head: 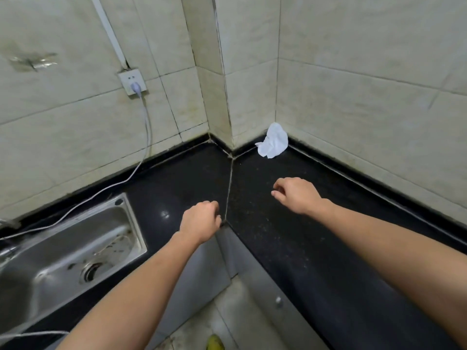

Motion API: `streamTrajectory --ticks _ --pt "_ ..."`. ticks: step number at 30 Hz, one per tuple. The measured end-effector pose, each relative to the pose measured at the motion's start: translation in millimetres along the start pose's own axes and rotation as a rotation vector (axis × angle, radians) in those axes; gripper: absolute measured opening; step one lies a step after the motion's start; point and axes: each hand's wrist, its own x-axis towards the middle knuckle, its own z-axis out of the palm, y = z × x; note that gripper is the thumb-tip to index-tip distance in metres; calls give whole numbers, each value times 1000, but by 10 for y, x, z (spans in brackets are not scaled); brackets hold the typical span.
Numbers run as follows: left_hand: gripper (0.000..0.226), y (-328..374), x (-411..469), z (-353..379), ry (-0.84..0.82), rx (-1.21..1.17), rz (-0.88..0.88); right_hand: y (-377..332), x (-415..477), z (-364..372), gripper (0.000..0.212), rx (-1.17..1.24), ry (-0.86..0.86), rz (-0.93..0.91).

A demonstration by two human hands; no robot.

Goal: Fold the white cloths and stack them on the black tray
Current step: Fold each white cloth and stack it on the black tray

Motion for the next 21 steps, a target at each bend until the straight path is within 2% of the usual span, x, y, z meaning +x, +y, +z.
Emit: streamTrajectory --ticks 11,21 --pt "22 -1336 1403 -23 -92 2 132 -613 1393 509 29 -4 -30 167" --pt "24 -1434 2354 376 -189 -73 253 -243 2211 827 27 -20 -123 301"
